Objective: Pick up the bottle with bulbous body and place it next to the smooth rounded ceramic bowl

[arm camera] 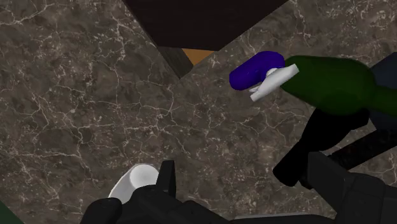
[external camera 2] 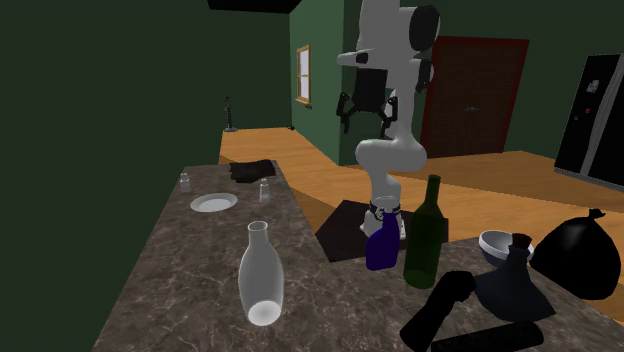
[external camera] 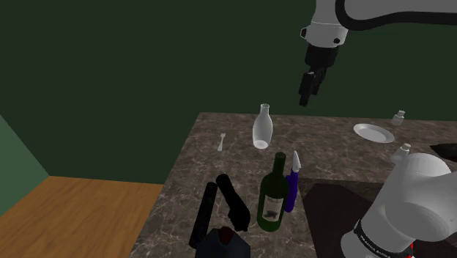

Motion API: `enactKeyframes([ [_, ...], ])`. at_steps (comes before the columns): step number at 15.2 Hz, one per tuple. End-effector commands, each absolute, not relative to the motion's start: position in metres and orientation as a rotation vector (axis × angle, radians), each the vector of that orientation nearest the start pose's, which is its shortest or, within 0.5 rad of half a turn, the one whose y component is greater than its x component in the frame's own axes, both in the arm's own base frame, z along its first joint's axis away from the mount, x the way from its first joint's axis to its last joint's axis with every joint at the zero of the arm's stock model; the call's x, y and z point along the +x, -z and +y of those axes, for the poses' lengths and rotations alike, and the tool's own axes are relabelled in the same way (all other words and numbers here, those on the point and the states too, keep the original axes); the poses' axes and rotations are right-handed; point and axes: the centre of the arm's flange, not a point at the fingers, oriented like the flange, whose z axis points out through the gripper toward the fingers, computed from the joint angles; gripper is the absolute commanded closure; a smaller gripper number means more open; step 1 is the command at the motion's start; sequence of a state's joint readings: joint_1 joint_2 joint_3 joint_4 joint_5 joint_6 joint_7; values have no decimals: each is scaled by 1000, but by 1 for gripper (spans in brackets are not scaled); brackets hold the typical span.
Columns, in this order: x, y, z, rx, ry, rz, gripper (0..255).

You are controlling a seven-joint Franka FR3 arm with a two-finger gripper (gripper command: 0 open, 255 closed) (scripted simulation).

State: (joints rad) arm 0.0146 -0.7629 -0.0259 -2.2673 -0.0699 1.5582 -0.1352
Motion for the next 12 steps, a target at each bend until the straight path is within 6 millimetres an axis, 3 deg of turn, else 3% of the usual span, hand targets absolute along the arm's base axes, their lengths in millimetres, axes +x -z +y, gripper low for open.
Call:
enactKeyframes([
  [1, 313, -624, -14, -3190, 80, -204, 0],
  [12, 413, -553, -90, -3160, 126, -203, 0],
])
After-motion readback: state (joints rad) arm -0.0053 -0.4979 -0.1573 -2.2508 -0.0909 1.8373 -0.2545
